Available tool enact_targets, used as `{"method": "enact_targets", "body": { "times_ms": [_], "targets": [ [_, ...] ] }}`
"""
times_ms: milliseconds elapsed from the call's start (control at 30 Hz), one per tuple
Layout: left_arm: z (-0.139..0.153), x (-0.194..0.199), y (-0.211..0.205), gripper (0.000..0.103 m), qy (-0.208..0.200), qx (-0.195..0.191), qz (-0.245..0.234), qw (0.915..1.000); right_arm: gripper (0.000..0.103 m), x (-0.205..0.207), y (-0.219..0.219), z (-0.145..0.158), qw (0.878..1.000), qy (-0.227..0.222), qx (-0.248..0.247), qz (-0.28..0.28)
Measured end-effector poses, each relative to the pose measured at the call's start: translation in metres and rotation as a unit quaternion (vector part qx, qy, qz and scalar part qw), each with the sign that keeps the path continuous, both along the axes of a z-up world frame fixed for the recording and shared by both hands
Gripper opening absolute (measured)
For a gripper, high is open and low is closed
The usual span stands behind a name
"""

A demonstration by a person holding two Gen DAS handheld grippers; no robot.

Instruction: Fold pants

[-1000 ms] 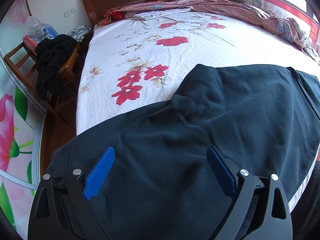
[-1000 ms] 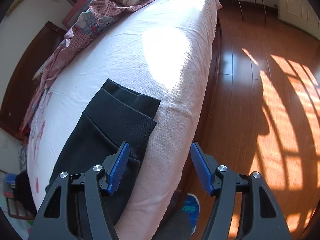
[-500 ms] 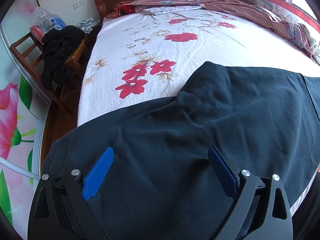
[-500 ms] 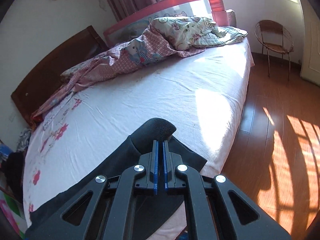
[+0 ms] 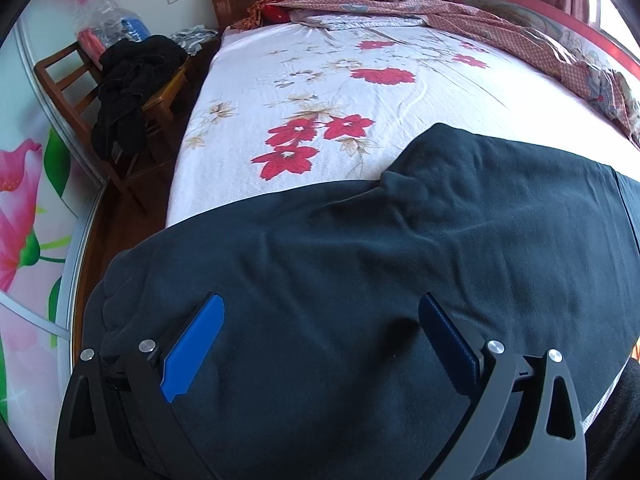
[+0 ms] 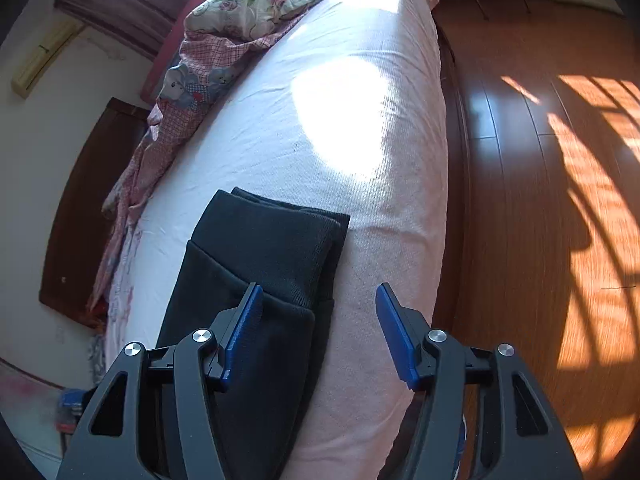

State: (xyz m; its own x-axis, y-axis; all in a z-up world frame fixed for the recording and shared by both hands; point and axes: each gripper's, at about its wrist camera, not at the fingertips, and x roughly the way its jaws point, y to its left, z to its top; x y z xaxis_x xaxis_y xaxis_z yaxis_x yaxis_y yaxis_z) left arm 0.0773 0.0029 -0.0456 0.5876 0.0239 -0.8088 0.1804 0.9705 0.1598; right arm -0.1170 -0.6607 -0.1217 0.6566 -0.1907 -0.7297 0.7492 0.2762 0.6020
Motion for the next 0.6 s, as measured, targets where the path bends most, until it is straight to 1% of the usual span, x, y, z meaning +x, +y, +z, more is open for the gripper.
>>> {"method": "enact_targets", "body": {
  "times_ms": [67,100,133,167,200,233,300,367,467,600],
  "targets": [
    [0.007,-0.005,0.011,0.098,-0.004,-0.01,0.012,0.9999,0.058,0.006,0.004,-0.004,0.999,-0.032,0.009,0.017],
    [0.011,-0.008,0.017,0.098,-0.007,-0.013,0.017,0.9997,0.058,0.011,0.006,-0.005,0.999,-0.032,0.011,0.024],
    [0.015,-0.01,0.024,0.098,-0.011,-0.014,0.023,0.9996,0.06,0.016,0.009,-0.002,0.999,-0.02,-0.003,0.03],
    [0.019,-0.012,0.032,0.098,-0.015,-0.014,0.031,0.9993,0.057,0.02,0.012,0.0,0.999,-0.002,-0.017,0.04],
    [0.023,-0.014,0.039,0.098,-0.017,-0.014,0.039,0.999,0.05,0.021,0.013,0.002,0.999,0.019,-0.025,0.043],
    [0.026,-0.014,0.047,0.098,-0.016,-0.015,0.046,0.9987,0.045,0.02,0.013,0.003,0.999,0.021,-0.026,0.041],
    [0.029,-0.012,0.063,0.098,-0.011,-0.014,0.068,0.9975,0.024,0.017,0.012,0.008,0.998,0.015,-0.03,0.045],
    [0.029,-0.012,0.078,0.098,-0.004,-0.025,0.09,0.9956,0.017,0.022,0.015,0.017,0.997,0.024,-0.045,0.057],
    [0.026,-0.012,0.093,0.098,0.006,-0.046,0.115,0.9923,0.015,0.017,0.014,0.021,0.998,0.009,-0.036,0.054],
    [0.023,-0.014,0.097,0.098,0.011,-0.062,0.126,0.9901,0.013,0.019,0.016,0.031,0.997,0.008,-0.049,0.062]
  ]
}}
